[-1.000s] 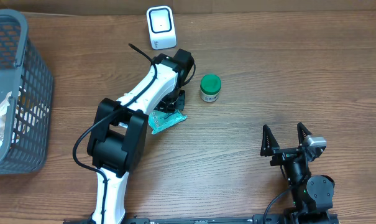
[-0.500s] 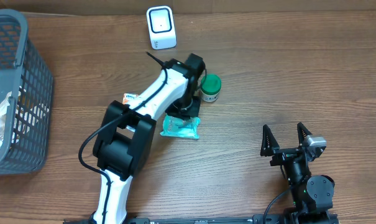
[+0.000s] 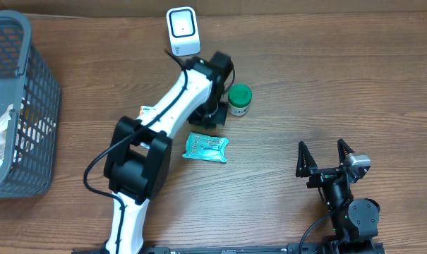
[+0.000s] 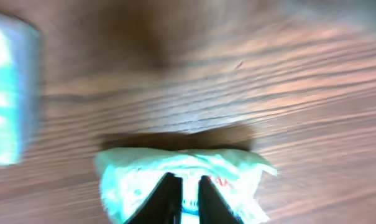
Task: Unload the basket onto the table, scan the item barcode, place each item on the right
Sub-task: 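Lower the Kleenex pack beside the orange pack and open the left gripper, then move the left gripper back over the basket and reach inside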
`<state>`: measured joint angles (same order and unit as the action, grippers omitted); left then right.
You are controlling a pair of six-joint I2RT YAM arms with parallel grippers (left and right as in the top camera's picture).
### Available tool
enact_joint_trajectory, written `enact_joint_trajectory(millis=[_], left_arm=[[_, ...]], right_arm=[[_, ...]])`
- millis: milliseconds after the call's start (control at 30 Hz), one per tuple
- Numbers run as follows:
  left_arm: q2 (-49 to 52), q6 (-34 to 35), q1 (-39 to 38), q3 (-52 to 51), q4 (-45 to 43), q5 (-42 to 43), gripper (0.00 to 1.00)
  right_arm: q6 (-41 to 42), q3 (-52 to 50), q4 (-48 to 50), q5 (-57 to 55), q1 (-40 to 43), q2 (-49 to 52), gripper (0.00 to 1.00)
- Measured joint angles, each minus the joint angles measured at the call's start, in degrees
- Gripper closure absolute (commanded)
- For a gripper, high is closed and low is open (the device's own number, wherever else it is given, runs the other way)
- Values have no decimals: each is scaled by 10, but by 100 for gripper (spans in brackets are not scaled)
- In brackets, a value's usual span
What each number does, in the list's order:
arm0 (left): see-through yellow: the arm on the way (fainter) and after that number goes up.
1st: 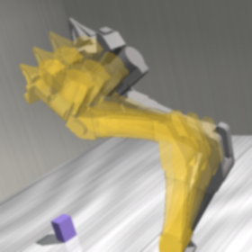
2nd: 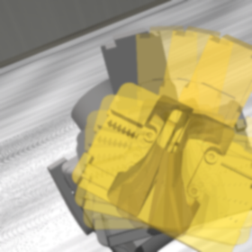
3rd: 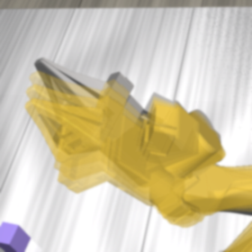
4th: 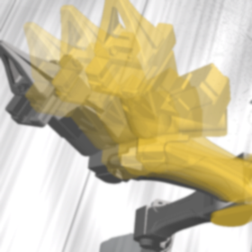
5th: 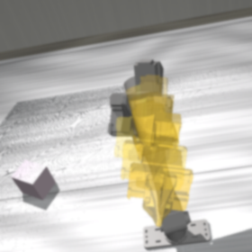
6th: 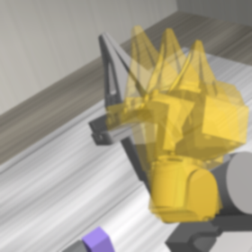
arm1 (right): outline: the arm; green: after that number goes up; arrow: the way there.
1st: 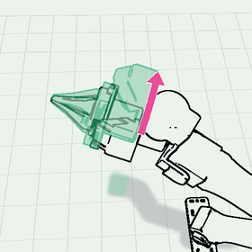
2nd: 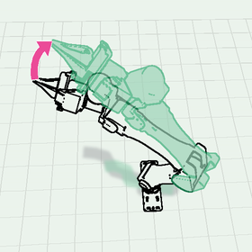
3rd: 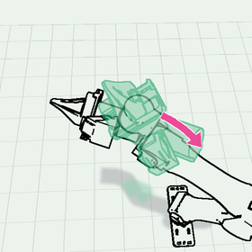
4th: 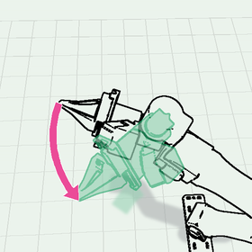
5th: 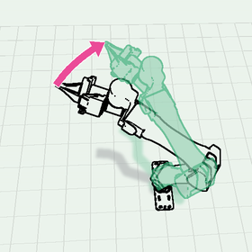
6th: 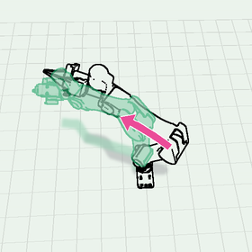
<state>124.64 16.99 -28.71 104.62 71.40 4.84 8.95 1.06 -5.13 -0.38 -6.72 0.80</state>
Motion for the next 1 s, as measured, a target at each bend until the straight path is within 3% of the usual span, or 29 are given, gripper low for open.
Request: enact_joint_trajectory(millis=[133, 400, 633, 833, 900, 1000], left_arm=[[-36, -5, 9, 83, 45, -16, 50], [-139, -7, 71, 238, 136, -57, 46], [-237, 0, 223, 282, 153, -93, 45], [-282, 28, 413, 283, 154, -104, 41], [-282, 42, 475, 283, 148, -106, 33], [-273, 62, 556, 283, 125, -109, 10]], right_arm=[[0, 0, 0, 0, 0, 0, 0], [0, 0, 0, 0, 0, 0, 0], [0, 0, 0, 0, 0, 0, 0], [0, 0, 0, 0, 0, 0, 0], [0, 0, 0, 0, 0, 0, 0], [0, 0, 0, 0, 0, 0, 0]])
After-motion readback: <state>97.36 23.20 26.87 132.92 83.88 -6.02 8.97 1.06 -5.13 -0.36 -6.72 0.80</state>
